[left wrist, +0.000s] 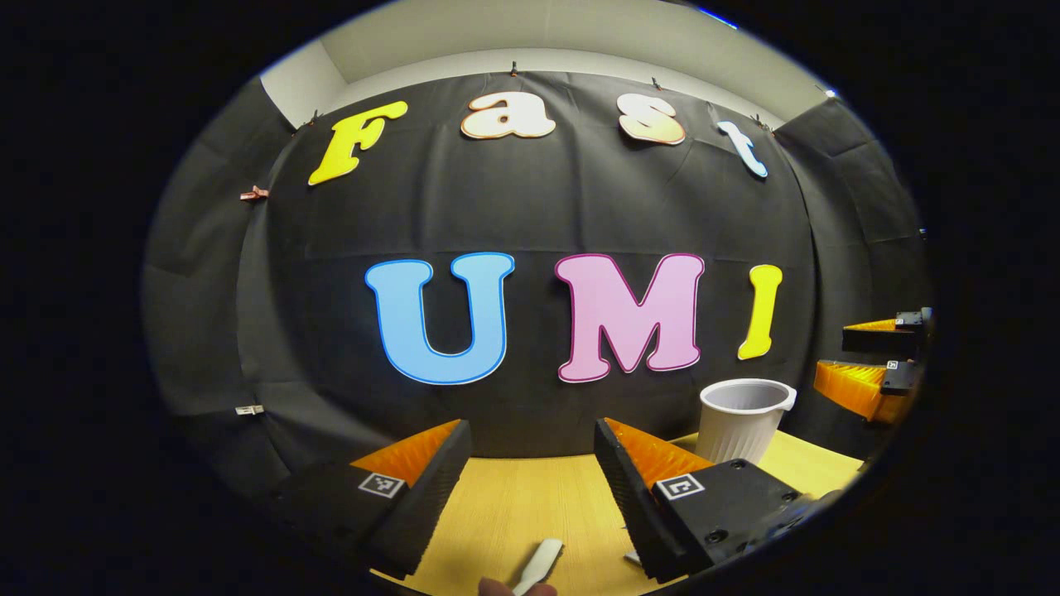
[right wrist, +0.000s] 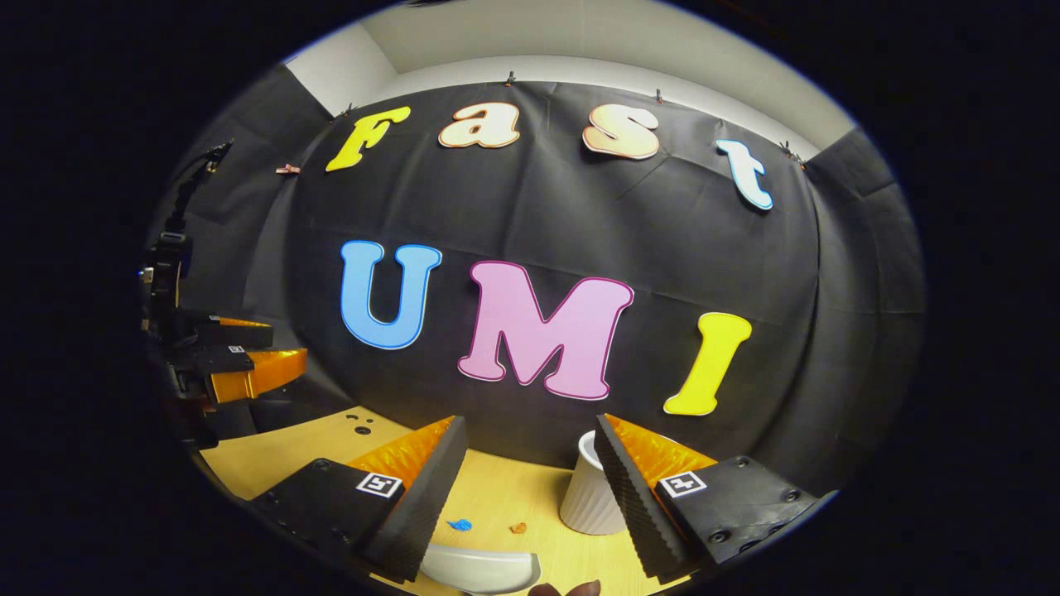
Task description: Pick up the small broom and dustpan from the desktop, sweep the trash into the dustpan with the broom, and then empty the trash into the garbage bin.
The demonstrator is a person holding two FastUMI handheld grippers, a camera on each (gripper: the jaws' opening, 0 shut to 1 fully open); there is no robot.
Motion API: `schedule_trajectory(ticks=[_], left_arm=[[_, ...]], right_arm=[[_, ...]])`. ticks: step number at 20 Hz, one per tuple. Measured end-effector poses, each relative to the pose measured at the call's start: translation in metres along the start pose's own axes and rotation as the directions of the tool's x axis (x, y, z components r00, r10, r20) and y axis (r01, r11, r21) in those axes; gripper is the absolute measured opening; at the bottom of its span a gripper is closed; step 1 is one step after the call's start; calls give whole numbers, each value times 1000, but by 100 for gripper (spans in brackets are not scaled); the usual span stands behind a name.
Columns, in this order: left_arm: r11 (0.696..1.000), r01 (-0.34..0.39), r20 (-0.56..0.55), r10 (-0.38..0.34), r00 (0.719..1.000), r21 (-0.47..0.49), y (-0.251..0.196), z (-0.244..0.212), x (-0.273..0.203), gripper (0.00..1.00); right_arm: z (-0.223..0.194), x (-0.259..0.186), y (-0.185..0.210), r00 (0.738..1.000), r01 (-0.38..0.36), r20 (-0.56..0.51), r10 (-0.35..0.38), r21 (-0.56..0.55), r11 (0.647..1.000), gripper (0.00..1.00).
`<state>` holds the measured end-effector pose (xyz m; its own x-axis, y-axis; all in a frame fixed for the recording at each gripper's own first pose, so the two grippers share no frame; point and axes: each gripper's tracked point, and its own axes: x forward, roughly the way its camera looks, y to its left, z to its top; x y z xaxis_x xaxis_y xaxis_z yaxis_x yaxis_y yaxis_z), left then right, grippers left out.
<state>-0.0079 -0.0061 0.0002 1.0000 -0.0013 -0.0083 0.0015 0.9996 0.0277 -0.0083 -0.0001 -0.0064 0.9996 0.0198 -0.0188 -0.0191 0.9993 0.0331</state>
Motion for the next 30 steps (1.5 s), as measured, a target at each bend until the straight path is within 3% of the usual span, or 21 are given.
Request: schedule_trajectory(ticks=[3,6,9,12,18,20,22,24,28,30], left_arm=[[1000,-8,-6,8,1000,8,7,-5,-3,95],[1000,-12,-27,13,1000,10,12,-15,-7,94],[1000,-15,-59,14,998,-12,15,-32,-12,93],[1000,-21,-88,19,996,-22,21,-46,-20,94],[998,-57,-126,56,990,-7,45,-63,-34,94],[997,-71,-130,71,989,4,54,-67,-37,94],[996,-92,-143,93,985,14,62,-72,-39,94],[994,-108,-151,111,982,27,70,-74,-40,94],[991,-129,-163,135,977,48,78,-79,-40,94],[990,-132,-169,139,976,51,78,-79,-38,94]], right_arm=[[-41,-15,7,988,-38,-153,37,-6,999,97],[-93,-44,13,940,-61,-334,62,14,998,96],[-157,-77,33,854,-89,-511,95,36,995,95],[-213,-101,48,743,-112,-659,119,54,992,93],[-315,-102,38,554,-28,-829,78,75,997,88],[-350,-106,40,475,-22,-877,70,68,997,88],[-376,-107,49,423,-35,-902,86,78,996,87],[-393,-105,55,389,-37,-917,93,86,996,85],[-412,-84,65,364,-35,-925,107,101,994,85],[-420,-83,68,337,-29,-934,116,113,993,85]])
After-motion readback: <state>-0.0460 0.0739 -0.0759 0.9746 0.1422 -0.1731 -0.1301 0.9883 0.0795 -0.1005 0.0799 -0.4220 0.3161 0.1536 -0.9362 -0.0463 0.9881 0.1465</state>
